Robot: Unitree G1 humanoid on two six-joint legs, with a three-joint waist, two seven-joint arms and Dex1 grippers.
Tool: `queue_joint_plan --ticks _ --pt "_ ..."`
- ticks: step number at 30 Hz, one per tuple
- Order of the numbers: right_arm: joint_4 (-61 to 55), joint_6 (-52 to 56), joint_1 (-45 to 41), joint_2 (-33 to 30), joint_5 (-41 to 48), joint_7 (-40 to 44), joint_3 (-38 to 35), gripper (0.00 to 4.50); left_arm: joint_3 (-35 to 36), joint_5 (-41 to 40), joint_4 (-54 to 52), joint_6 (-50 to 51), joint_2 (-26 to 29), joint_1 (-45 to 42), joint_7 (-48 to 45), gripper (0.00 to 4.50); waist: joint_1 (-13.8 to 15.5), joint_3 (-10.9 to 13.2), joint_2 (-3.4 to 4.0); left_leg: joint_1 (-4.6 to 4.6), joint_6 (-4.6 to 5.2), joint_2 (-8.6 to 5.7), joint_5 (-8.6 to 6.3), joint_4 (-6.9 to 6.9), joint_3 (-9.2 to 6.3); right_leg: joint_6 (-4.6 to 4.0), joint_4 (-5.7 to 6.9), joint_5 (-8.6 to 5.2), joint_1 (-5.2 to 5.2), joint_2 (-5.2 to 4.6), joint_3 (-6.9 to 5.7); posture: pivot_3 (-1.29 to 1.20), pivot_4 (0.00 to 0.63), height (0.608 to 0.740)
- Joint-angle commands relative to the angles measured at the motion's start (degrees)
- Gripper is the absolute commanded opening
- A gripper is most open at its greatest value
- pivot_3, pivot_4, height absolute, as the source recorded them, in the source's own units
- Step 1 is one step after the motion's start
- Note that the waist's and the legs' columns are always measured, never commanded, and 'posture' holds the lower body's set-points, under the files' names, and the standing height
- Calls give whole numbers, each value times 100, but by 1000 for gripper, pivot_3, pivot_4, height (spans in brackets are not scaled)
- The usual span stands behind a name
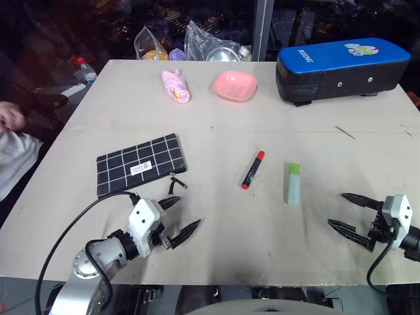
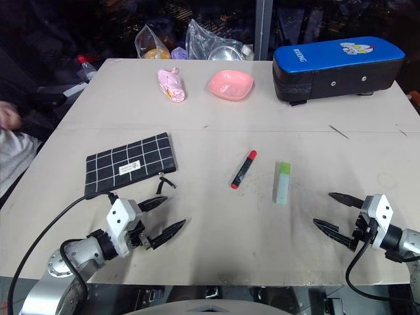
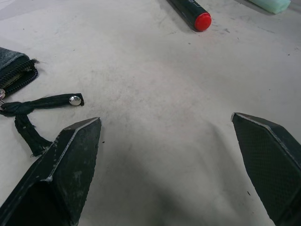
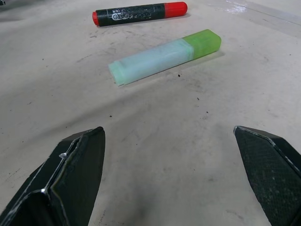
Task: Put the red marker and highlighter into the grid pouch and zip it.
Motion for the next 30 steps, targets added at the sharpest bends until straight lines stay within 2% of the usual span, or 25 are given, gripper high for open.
queue_joint_plan --ticks 1,17,24,27,30 --pt "-75 -93 39 -36 56 45 -209 4421 44 -26 -167 -137 12 24 -46 4500 0 0 0 0 0 0 0 0 0 0 0 0 0 0 0 0 150 740" --pt "-471 -93 93 68 138 -44 -121 4421 311 -170 95 -313 28 87 -225 4500 -6 0 0 0 0 1 0 0 0 7 0 4 0 2 0 0 150 740" --pt "-1437 417 -265 236 471 -257 189 4421 1359 -477 654 -540 168 148 -350 4500 -18 2 -4 1 0 5 0 0 -1 8 1 4 -1 7 -2 0 150 740" --pt "-2002 763 -638 363 677 -434 505 4421 2091 -767 1085 -479 411 145 -548 4500 -14 4 -7 0 -1 4 0 0 -1 7 1 4 -1 3 -4 0 150 740" --pt "-2378 1054 -916 464 761 -578 797 4421 2570 -723 1796 -697 687 48 -717 4500 -18 5 -7 0 -2 7 0 0 -5 6 2 3 -3 5 -10 0 150 740"
